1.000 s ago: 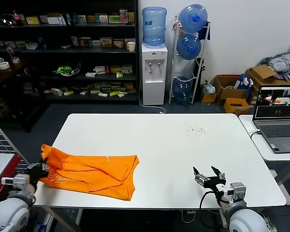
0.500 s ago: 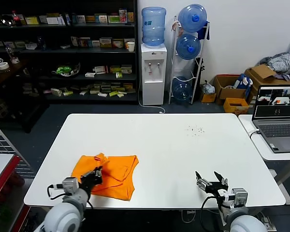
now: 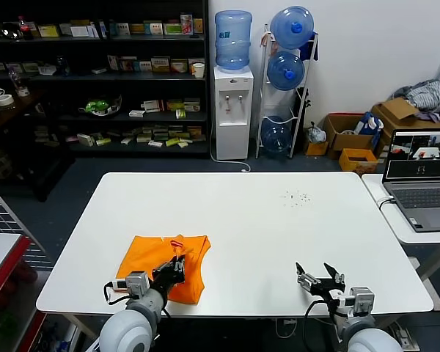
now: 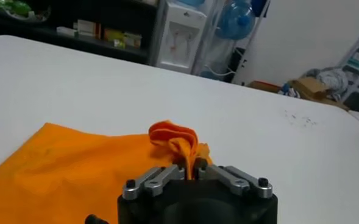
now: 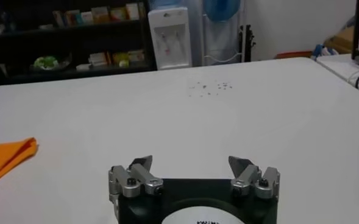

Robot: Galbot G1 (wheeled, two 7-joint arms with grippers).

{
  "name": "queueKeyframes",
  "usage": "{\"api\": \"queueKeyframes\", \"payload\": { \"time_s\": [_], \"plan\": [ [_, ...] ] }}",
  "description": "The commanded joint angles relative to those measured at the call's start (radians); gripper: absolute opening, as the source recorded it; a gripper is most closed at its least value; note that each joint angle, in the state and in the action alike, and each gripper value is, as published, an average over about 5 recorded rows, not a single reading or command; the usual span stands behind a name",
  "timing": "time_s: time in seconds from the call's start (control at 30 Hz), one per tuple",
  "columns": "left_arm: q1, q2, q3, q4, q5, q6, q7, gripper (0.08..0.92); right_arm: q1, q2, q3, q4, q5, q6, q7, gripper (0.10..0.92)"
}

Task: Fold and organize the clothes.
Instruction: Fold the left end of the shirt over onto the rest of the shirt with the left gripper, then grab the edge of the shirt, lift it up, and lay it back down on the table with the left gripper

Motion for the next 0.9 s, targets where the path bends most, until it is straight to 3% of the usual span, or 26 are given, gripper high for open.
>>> {"api": "queueKeyframes", "payload": {
  "time_s": [0.03,0.2,0.3,0.4,0.53,0.63,0.73,0.9],
  "plan": [
    [-0.007,-0.042,-0.007,-0.014,0.019,0.006,0.009,0.257,0.0,0.003,-0.004,-0.002,0.001,-0.001,-0.002,0.823],
    [0.017,-0.009,-0.056,-0.08,-0.014,0.007,-0.003,0.405,0.01,0.003,-0.014,-0.008,0.002,-0.001,-0.003,0.823],
    [0.054,0.067,-0.125,-0.105,-0.027,0.003,0.001,0.491,0.017,0.002,-0.02,-0.009,0.004,-0.001,-0.003,0.823],
    [0.102,0.189,-0.243,-0.063,-0.078,-0.008,0.037,0.578,0.02,-0.003,-0.023,-0.008,0.007,0.0,-0.006,0.823],
    [0.139,0.378,-0.354,0.104,-0.142,-0.069,0.219,0.69,0.022,-0.011,-0.026,-0.008,0.01,0.005,-0.013,0.823],
    [0.123,0.452,-0.351,0.263,-0.122,-0.147,0.387,0.771,0.025,-0.01,-0.028,-0.009,0.011,0.008,-0.017,0.823],
    [0.109,0.471,-0.318,0.351,-0.116,-0.199,0.485,0.814,0.022,-0.01,-0.027,-0.007,0.011,0.011,-0.02,0.823],
    [0.111,0.438,-0.272,0.34,-0.135,-0.211,0.5,0.822,0.013,-0.016,-0.017,-0.002,0.013,0.012,-0.02,0.823]
  ]
}}
